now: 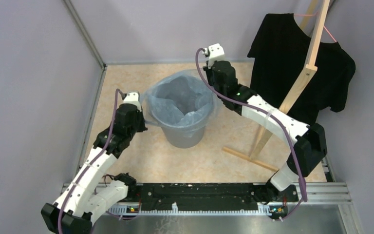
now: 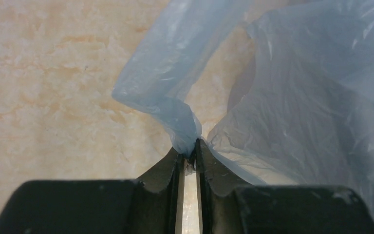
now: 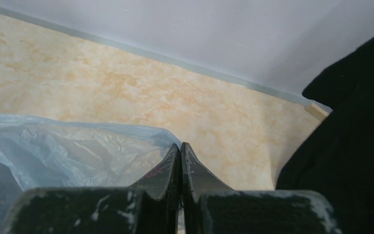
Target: Put the trash bags into the trash bin
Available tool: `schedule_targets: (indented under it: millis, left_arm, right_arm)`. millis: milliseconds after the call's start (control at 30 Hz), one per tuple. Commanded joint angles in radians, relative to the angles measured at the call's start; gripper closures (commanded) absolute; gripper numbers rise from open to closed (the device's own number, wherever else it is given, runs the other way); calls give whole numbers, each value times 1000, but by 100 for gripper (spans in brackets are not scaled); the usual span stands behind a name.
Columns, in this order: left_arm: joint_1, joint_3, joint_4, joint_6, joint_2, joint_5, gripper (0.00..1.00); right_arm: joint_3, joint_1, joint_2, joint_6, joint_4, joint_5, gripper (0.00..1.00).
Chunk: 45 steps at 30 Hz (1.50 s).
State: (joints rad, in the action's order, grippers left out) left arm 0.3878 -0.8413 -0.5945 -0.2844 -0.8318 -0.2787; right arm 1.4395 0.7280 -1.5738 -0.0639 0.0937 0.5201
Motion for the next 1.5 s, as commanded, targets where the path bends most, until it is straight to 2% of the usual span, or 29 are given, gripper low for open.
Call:
schedule_targets:
  millis: [0,167,400,500,633,700,767,933,1067,1167,1233,1367,1467]
  left_arm:
    - [-5,-53,47,19,-20,-8,80]
    - [-8,-68,44,22,-78,-16,79]
    - [-12,-18,46,-7,-70,15,79]
    - [-12,-36,0,-7,-36,31,63]
    - [-13,-113,-126,1,42,-56,21]
    - [-12,-158,-169,4,86,-93,8]
    - [-12,-209,-197,9,109,-105,2]
    - [-12,-371,-230,33,21,-150,2]
    - [-15,-462,-143,66,-71,-74,2]
    - [-30,-469,-86,73,-128,9,9]
    - [-49,-445,-62,70,-149,34,10]
    - [-130,-394,4,74,-175,108,11]
    - [-189,-374,71,73,-194,170,17]
  right_arm:
    - [-18,-4,-15,10,-157,-104,100]
    - [-53,-20,-50,0,-201,-165,94]
    - [-62,-103,-94,116,-192,-309,93]
    - [-60,-103,-83,122,-186,-338,93]
    - [-79,-102,-52,133,-187,-349,93]
    - [-88,-103,-38,141,-188,-357,93]
    - [-98,-102,-26,150,-193,-374,93]
    - [-109,-101,-10,152,-192,-392,93]
    - [-113,-102,-3,138,-180,-371,93]
    - [-119,-101,11,131,-172,-368,92]
    - [-131,-102,25,127,-181,-372,92]
    - [-148,-102,45,122,-196,-379,91]
    - [-149,-101,44,124,-196,-395,92]
